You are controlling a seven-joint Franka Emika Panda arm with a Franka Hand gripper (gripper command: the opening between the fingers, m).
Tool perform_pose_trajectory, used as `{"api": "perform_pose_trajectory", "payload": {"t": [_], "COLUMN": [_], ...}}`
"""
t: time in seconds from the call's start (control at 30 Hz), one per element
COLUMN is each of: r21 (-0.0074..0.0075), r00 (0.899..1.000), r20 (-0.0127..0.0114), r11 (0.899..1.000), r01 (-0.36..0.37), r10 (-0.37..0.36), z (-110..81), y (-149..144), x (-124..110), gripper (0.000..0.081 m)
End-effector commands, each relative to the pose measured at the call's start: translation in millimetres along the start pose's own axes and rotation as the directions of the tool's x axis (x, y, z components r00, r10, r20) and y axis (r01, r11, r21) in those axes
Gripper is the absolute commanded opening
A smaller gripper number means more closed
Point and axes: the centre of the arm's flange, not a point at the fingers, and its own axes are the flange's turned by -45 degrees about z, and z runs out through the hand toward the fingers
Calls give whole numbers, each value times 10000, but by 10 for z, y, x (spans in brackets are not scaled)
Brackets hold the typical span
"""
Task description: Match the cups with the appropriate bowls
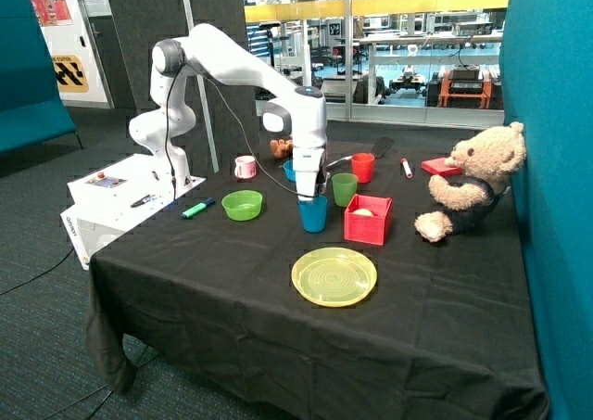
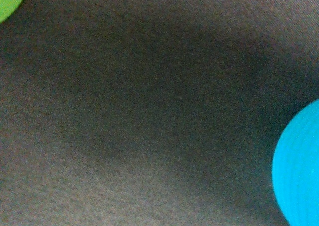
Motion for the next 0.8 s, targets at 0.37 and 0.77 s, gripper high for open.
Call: {"api": "perform_pose_trajectory", "payload": {"t": [0.37,0.77], "r21": [40,40], "r00": [10000,9999], "r20": [40,39], "r11": [10000,9999], "r01": [-49,111], "r10": [49,-111], "z": [0,-64], "y": [-10,-95], "x": [-88,-101], "gripper": [0,0]}}
